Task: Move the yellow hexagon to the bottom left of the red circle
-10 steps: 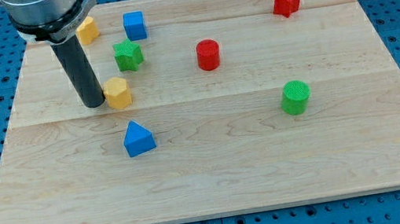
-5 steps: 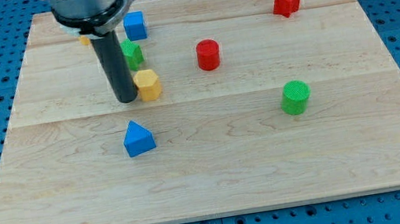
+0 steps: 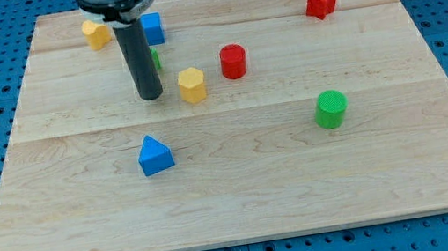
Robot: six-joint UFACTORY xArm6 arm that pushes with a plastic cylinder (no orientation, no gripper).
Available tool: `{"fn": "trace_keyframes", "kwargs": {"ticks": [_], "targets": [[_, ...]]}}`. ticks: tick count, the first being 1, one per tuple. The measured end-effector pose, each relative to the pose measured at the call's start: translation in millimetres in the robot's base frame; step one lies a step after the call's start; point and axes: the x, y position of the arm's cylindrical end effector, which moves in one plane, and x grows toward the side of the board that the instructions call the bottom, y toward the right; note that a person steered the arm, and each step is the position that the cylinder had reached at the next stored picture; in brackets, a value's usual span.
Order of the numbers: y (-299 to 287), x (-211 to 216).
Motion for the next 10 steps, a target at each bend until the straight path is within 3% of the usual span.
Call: {"fn": "trace_keyframes", "kwargs": {"ticks": [4,6,10], "targets": [[16,-14],[64,7],[29,27]]}}
